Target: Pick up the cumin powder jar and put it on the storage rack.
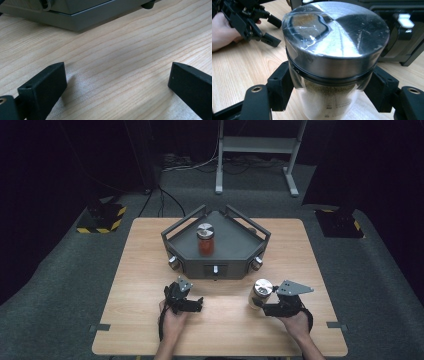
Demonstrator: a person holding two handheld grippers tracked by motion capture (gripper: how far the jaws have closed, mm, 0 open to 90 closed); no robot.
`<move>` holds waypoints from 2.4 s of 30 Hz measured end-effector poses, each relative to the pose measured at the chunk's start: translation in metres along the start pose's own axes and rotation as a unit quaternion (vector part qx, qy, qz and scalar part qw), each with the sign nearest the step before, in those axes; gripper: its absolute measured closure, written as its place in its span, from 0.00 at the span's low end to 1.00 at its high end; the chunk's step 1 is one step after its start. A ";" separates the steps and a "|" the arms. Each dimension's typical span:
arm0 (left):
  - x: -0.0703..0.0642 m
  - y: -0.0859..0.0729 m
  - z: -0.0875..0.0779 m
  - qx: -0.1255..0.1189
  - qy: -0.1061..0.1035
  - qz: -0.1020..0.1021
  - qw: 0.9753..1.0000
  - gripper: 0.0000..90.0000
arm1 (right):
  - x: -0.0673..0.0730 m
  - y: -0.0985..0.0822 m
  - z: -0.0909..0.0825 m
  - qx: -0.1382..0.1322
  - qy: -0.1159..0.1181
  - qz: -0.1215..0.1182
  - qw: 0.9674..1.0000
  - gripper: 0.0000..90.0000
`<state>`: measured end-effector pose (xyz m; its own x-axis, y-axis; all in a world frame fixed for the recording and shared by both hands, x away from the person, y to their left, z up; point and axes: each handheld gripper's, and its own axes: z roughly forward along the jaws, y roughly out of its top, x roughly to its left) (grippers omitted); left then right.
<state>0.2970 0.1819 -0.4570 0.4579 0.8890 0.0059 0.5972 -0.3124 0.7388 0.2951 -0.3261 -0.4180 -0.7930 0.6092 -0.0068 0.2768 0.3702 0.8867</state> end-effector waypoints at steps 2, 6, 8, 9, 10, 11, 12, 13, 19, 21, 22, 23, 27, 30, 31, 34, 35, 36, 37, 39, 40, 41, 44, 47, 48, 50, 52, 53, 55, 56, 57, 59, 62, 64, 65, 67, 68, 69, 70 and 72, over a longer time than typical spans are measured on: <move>0.000 0.000 0.000 0.000 0.000 0.000 1.000 0.02 | -0.003 0.006 -0.001 -0.002 0.001 -0.002 1.000 0.34; 0.000 0.000 0.000 0.000 0.000 0.000 1.000 0.02 | -0.006 0.015 -0.002 -0.003 0.002 -0.007 1.000 0.34; 0.000 0.000 0.000 0.000 0.000 0.000 1.000 0.02 | -0.009 0.019 -0.003 -0.005 0.005 -0.005 1.000 0.34; 0.000 0.000 0.000 0.000 0.000 0.000 1.000 0.02 | -0.009 0.019 -0.003 -0.005 0.005 -0.005 1.000 0.34; 0.000 0.000 0.000 0.000 0.000 0.000 1.000 0.02 | -0.011 0.022 -0.003 -0.005 0.007 -0.003 1.000 0.34; 0.000 0.000 0.000 0.000 0.000 0.000 1.000 0.02 | -0.014 0.027 -0.003 -0.004 0.008 -0.004 1.000 0.34; 0.000 0.000 0.000 0.000 0.000 0.000 1.000 0.02 | -0.015 0.029 -0.003 -0.003 0.008 -0.004 1.000 0.34; 0.000 0.000 0.000 0.000 0.000 0.000 1.000 0.02 | -0.016 0.032 -0.002 -0.002 0.007 -0.005 1.000 0.34; 0.000 0.000 0.000 0.000 0.000 0.000 1.000 0.02 | -0.023 0.048 -0.002 0.000 0.009 -0.004 1.000 0.34; 0.000 0.000 0.000 0.000 0.000 0.000 1.000 0.02 | -0.025 0.055 -0.002 -0.002 0.006 -0.004 1.000 0.34; 0.000 0.000 0.000 0.000 0.000 0.000 1.000 0.02 | -0.027 0.061 -0.002 -0.004 0.005 -0.002 1.000 0.34; 0.000 0.000 0.000 0.000 0.000 0.000 1.000 0.02 | -0.028 0.064 -0.002 -0.005 0.005 -0.002 1.000 0.34; 0.000 0.000 0.000 0.000 0.000 0.000 1.000 0.02 | -0.033 0.076 -0.001 -0.010 0.005 -0.001 1.000 0.34; 0.000 0.000 0.000 0.000 0.000 0.000 1.000 0.02 | -0.035 0.084 -0.001 -0.012 0.004 -0.002 1.000 0.34; 0.000 0.000 0.000 0.000 0.000 0.000 1.000 0.02 | -0.035 0.084 -0.001 -0.012 0.004 -0.002 1.000 0.34; 0.000 0.000 0.000 0.000 0.000 0.000 1.000 0.02 | -0.038 0.097 0.000 -0.013 0.004 -0.001 1.000 0.34; 0.000 0.000 0.000 0.000 0.000 0.000 1.000 0.02 | -0.039 0.099 0.001 -0.013 0.004 -0.001 1.000 0.34; 0.000 0.000 0.000 0.000 0.000 0.001 1.000 0.02 | -0.039 0.099 0.001 -0.013 0.004 -0.001 1.000 0.34; 0.000 0.000 0.000 0.000 0.000 0.001 1.000 0.02 | -0.040 0.102 0.002 -0.012 0.004 -0.001 1.000 0.34; 0.000 0.000 0.000 0.000 0.000 0.001 1.000 0.02 | -0.041 0.106 0.003 -0.010 0.003 -0.002 1.000 0.34; 0.000 0.000 0.000 -0.001 0.000 0.001 1.000 0.02 | -0.041 0.111 0.005 -0.009 0.002 -0.003 1.000 0.34; 0.000 0.000 0.000 0.000 0.000 0.001 1.000 0.02 | -0.041 0.114 0.006 -0.009 0.002 -0.003 1.000 0.34; 0.000 0.000 0.000 0.000 0.000 0.001 1.000 0.02 | -0.042 0.119 0.008 -0.011 0.000 -0.005 1.000 0.34; 0.000 0.000 0.000 -0.001 0.000 0.001 1.000 0.02 | -0.041 0.123 0.009 -0.014 -0.006 -0.003 1.000 0.34; 0.000 0.000 0.000 0.000 0.000 0.001 1.000 0.02 | -0.042 0.126 0.011 -0.018 -0.009 0.002 1.000 0.34; 0.000 0.000 0.000 0.000 0.000 0.001 1.000 0.02 | -0.043 0.130 0.013 -0.018 -0.012 0.005 1.000 0.34; 0.000 0.000 0.000 0.000 0.000 0.001 1.000 0.02 | -0.044 0.131 0.014 -0.019 -0.012 0.006 1.000 0.34; 0.000 0.000 0.000 0.000 -0.001 0.001 1.000 0.02 | -0.044 0.134 0.015 -0.018 -0.014 0.007 1.000 0.34; 0.000 0.000 0.000 0.000 -0.001 0.001 1.000 0.02 | -0.044 0.138 0.019 -0.015 -0.018 0.007 1.000 0.34; 0.000 0.000 0.000 0.000 -0.001 0.001 1.000 0.02 | -0.044 0.141 0.023 -0.012 -0.024 0.008 1.000 0.34; 0.000 0.000 0.000 0.000 -0.001 0.001 1.000 0.02 | -0.043 0.142 0.025 -0.010 -0.027 0.009 1.000 0.34; 0.000 0.000 0.000 -0.001 0.000 0.000 1.000 0.02 | -0.044 0.144 0.029 -0.009 -0.030 0.011 0.999 0.34; 0.000 0.000 0.000 0.000 -0.001 0.000 1.000 0.02 | -0.044 0.146 0.032 -0.008 -0.033 0.013 0.999 0.34; 0.000 0.000 0.000 0.000 -0.001 0.000 1.000 0.02 | -0.044 0.149 0.037 -0.006 -0.037 0.016 0.999 0.34; 0.000 0.000 0.000 0.000 -0.001 0.000 1.000 0.02 | -0.044 0.149 0.037 -0.006 -0.037 0.016 0.999 0.34; 0.000 0.000 0.000 0.000 -0.001 0.000 1.000 0.02 | -0.043 0.150 0.042 -0.003 -0.041 0.017 0.999 0.34; 0.000 0.000 0.000 -0.001 0.000 0.000 1.000 0.02 | -0.043 0.152 0.046 -0.002 -0.044 0.017 0.999 0.34; 0.000 0.000 0.000 -0.001 0.000 0.000 1.000 0.02 | -0.043 0.152 0.046 -0.002 -0.044 0.017 0.999 0.34; 0.000 0.000 0.000 -0.001 -0.001 0.000 1.000 0.02 | -0.042 0.152 0.048 -0.002 -0.046 0.017 0.999 0.34; 0.000 0.000 0.000 -0.001 -0.001 0.000 1.000 0.02 | -0.041 0.154 0.054 -0.001 -0.049 0.018 0.999 0.34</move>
<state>0.2968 0.1821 -0.4571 0.4587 0.8886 0.0054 0.5963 -0.3124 0.7395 0.3993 -0.2567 -0.3061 -0.7263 0.6871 -0.0200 0.3021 0.3453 0.8885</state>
